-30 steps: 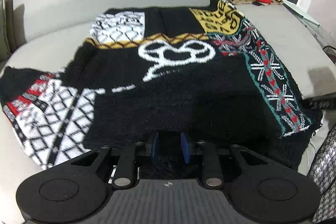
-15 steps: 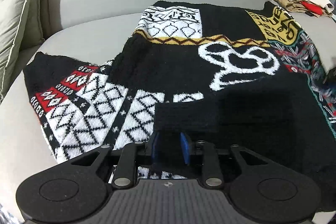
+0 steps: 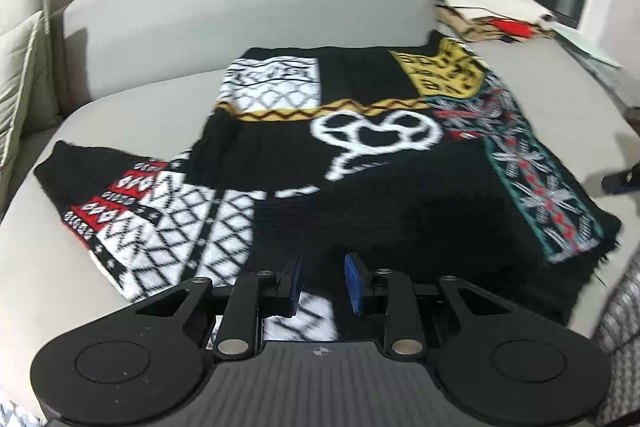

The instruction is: Fold clothes

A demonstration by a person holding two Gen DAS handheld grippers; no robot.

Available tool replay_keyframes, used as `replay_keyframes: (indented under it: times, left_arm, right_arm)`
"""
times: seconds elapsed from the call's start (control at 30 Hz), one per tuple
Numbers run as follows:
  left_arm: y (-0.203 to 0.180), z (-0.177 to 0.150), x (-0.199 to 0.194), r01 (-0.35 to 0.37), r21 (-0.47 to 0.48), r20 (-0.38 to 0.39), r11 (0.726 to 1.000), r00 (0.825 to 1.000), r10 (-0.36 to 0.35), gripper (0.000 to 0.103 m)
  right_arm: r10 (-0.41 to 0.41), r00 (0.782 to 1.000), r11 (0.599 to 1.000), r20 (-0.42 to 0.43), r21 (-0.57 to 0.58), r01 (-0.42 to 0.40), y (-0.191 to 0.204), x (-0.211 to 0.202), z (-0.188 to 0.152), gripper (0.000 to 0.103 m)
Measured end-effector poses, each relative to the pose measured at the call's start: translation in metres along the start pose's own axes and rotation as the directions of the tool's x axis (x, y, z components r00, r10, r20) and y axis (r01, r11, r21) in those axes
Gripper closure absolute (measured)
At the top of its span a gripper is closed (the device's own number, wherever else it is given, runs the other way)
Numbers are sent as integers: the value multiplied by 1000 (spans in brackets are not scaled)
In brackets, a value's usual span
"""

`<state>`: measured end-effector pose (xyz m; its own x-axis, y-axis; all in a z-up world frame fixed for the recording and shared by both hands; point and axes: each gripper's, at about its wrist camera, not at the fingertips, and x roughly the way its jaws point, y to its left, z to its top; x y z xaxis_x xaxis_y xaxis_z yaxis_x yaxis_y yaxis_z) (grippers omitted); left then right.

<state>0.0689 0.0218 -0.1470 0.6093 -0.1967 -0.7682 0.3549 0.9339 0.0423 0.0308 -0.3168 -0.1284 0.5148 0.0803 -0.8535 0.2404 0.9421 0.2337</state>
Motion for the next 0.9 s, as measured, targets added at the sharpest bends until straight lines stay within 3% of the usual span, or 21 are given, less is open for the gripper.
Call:
replay_keyframes:
  times: [0.1, 0.17, 0.27, 0.37, 0.43, 0.47, 0.53, 0.6, 0.63, 0.7, 0.77, 0.9]
  left_arm:
    - [-9, -4, 13, 9, 20, -34, 1000, 999, -8, 76]
    - [-9, -6, 33, 13, 11, -86, 1000, 996, -12, 76]
    - [-4, -4, 40, 23, -13, -108, 1000, 994, -24, 76]
    - [-3, -4, 31, 12, -19, -104, 1000, 994, -14, 75]
    - [0, -6, 18, -3, -35, -78, 999, 997, 0, 75]
    - [4, -8, 9, -4, -53, -60, 999, 998, 1, 75]
    - [17, -12, -9, 1, -97, -19, 995, 1000, -3, 74]
    - [36, -16, -26, 0, -152, 27, 988, 1000, 5, 65]
    - [49, -20, -34, -7, -190, 53, 982, 998, 17, 64]
    - [78, -29, -47, -22, -277, 107, 961, 993, 54, 58]
    - [110, -40, -53, -34, -383, 152, 923, 983, 99, 56]
    - [176, -64, -40, -44, -598, 152, 800, 974, 167, 57]
  right_arm:
    - [-49, 998, 999, -40, -22, 48, 2, 15, -18, 89]
    - [-95, 994, 994, -60, -60, 92, 6, 36, -27, 96]
    - [-170, 984, 979, -53, -125, 163, 17, 54, -40, 98]
    - [-221, 974, 962, -45, -172, 211, 35, 45, -38, 97]
    - [-188, 982, 969, -12, -163, 183, 44, 25, -37, 95]
    - [-159, 987, 975, 9, -155, 158, 48, 13, -36, 89]
    - [-76, 996, 985, 41, -150, 82, 60, -12, -36, 64]
    - [3, 997, 985, 78, -174, 11, 77, -35, -37, 28]
    - [39, 995, 982, 97, -190, -20, 87, -45, -38, 23]
    - [111, 987, 976, 119, -201, -86, 103, -55, -37, 14]
    - [175, 977, 976, 125, -151, -156, 109, -57, -36, 13]
    - [252, 955, 968, 156, -18, -252, 111, -50, -36, 13]
